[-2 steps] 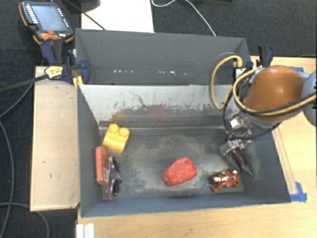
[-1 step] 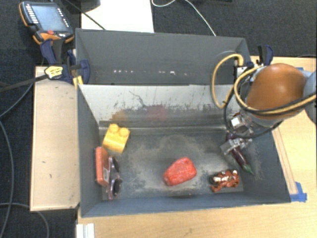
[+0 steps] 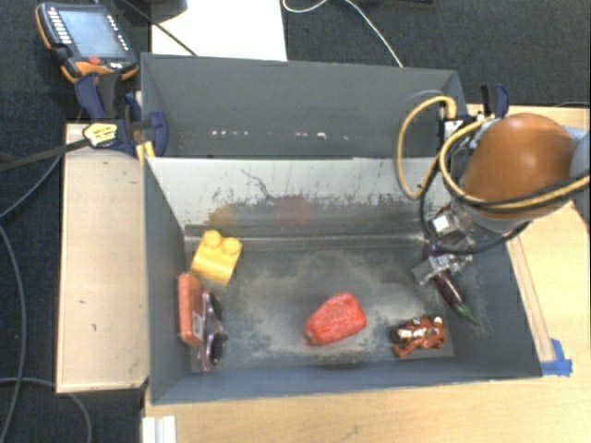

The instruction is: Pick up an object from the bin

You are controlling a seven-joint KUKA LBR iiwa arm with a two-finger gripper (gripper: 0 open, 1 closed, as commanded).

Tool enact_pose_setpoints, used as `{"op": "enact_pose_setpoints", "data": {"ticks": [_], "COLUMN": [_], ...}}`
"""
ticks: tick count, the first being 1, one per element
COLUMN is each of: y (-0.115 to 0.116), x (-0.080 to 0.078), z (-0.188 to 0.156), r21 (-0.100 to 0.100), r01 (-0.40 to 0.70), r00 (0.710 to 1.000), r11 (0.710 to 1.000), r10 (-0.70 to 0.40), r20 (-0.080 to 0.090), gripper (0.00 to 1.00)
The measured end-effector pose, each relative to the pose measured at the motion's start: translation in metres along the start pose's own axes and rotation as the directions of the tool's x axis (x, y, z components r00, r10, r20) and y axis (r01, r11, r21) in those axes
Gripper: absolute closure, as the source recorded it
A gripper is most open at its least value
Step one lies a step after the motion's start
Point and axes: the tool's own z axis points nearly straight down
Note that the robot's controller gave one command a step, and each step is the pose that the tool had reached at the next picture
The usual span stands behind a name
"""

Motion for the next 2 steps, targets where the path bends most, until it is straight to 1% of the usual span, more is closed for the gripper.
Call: {"op": "enact_pose_setpoints", "data": {"ticks": [1,2], "y": [-0.0006,0.0006], "x": [0.0000,-0.0010], "z": [-0.0086,-0.0185], "r21": [0.002,-0.003], "r01": [-0.001,-0.002], "r00": [1.000,1.000], "r11": [1.000,1.000], "r10": [0.001,0.002], "r20": [0.000,0.003], "gripper": [1.00,1.00]}}
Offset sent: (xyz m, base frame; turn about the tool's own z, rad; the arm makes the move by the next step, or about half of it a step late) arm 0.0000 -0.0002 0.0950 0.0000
